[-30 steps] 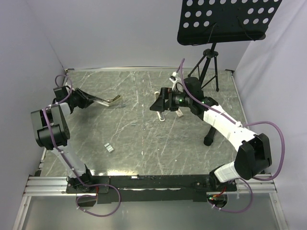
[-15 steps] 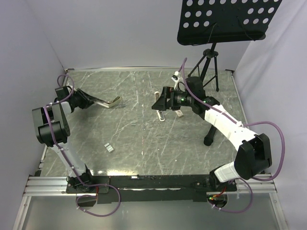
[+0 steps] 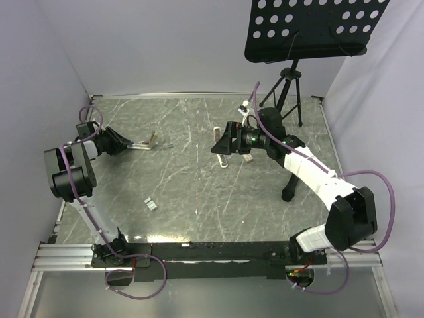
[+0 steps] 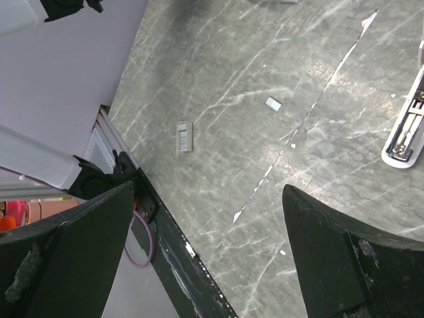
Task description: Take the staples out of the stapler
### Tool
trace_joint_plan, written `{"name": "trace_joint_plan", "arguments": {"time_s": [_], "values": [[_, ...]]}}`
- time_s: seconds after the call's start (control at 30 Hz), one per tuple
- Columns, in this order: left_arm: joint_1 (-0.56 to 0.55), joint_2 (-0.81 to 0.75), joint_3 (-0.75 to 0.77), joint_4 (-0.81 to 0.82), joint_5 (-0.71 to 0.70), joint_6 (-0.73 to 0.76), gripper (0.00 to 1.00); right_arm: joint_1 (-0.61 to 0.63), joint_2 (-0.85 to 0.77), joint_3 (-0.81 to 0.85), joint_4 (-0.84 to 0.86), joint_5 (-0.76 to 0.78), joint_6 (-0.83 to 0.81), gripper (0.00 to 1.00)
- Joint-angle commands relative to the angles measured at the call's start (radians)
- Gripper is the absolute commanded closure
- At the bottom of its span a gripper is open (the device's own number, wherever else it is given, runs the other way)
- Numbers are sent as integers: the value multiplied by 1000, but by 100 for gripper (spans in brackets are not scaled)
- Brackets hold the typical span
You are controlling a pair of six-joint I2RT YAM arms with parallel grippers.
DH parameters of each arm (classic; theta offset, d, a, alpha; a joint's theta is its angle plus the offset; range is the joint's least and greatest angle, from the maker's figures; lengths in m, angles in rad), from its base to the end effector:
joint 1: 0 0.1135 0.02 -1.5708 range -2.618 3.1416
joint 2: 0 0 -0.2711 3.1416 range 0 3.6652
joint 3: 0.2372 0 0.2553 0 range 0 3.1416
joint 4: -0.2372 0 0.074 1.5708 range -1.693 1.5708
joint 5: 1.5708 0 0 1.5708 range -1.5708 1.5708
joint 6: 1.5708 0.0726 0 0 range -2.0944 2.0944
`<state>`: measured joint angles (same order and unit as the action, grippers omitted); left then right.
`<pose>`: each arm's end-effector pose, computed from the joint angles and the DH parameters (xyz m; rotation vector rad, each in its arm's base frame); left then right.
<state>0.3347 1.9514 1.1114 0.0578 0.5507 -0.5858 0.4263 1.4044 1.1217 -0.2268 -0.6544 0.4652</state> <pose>0.4162 0.1045 0.1247 -0.7854 2.1976 -0.7705 0.2959 0.1829 0.3051 -0.3870 2.1621 1.2046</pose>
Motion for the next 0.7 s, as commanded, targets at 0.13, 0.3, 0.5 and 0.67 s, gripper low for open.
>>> {"name": "trace_joint_plan", "arguments": {"time_s": [0.13, 0.3, 0.5, 0.67], "values": [[1, 21, 27, -55, -67, 75, 59, -17, -48, -11, 30, -13, -10, 0], [1, 6, 30, -55, -51, 61, 57, -17, -44, -13, 33, -14, -16, 0], [1, -68, 48, -55, -29, 20, 52, -17, -50, -22, 40, -7, -26, 0], [0, -118, 117, -124, -40, 0, 48, -18, -41, -23, 44, -11, -25, 0]]}}
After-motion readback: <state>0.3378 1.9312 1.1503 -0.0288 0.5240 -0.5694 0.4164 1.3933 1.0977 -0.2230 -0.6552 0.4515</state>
